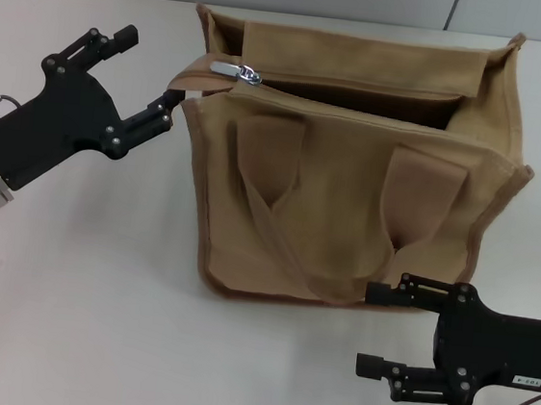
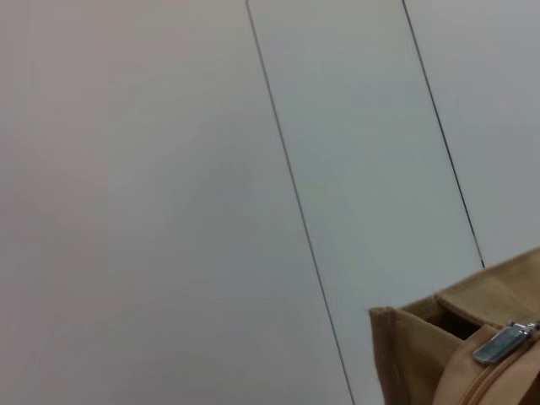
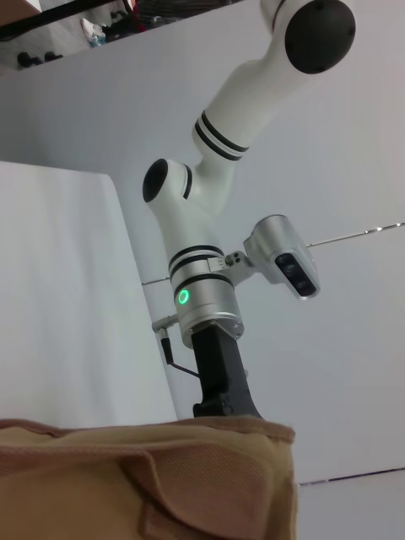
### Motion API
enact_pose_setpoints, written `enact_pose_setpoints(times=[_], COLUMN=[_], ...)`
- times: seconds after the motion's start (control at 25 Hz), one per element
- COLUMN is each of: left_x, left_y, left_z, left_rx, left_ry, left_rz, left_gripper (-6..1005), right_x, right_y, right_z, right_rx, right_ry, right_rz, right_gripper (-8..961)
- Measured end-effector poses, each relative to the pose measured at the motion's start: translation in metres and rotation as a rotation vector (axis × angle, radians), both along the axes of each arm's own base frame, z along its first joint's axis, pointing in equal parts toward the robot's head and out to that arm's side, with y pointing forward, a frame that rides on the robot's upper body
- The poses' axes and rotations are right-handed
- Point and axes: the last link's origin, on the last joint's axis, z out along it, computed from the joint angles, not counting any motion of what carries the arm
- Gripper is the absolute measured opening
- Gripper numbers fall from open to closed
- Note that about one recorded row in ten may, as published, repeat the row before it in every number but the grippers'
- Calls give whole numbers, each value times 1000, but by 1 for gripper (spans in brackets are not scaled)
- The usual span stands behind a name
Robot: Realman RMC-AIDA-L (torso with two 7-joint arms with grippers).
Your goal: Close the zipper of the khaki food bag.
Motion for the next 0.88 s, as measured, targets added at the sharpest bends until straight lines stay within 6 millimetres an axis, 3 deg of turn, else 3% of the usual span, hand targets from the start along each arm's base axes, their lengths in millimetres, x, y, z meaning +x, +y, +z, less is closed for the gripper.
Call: enact_pose_setpoints(times=[0.72,0.8,0.88], left_x=[2,3,4], left_y=[-5,-5,-5], left_z=[-2,-4,-5], left_rx=[33,51,49], left_ry=[29,62,71], left_rz=[-43,-66,-76], left_gripper=[740,550,504], right_x=[-1,-1,-1], right_y=[1,1,1], right_z=[0,0,0], right_rx=[5,5,4], right_ry=[1,2,2], right_rz=[3,3,4], right_gripper=[775,776,776])
